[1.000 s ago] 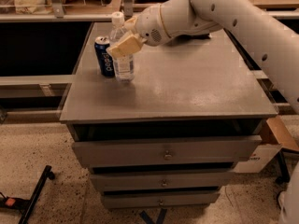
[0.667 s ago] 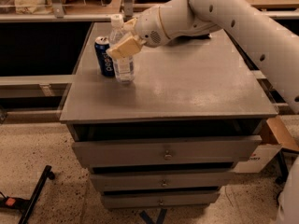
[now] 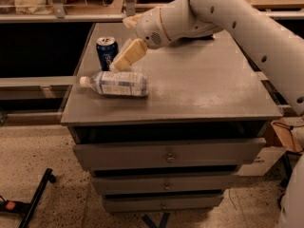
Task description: Move blue plastic bottle near pepsi can
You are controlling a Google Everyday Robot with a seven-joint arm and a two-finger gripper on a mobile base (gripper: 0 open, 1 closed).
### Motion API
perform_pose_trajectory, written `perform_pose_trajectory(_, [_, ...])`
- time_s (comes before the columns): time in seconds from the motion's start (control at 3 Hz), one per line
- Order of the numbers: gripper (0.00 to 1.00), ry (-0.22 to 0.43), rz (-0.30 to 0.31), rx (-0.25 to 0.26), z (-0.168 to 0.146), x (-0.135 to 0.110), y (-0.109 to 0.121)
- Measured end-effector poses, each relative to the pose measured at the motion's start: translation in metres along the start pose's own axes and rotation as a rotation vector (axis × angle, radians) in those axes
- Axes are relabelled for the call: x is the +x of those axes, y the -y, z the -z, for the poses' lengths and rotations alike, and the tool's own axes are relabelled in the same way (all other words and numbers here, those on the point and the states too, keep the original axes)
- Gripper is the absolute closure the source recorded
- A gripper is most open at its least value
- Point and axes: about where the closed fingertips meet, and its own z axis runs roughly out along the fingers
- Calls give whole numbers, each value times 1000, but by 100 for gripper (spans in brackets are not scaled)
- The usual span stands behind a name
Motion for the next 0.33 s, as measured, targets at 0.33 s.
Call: perform_pose_trajectory(0.33, [0,0,0,0,0,0,0])
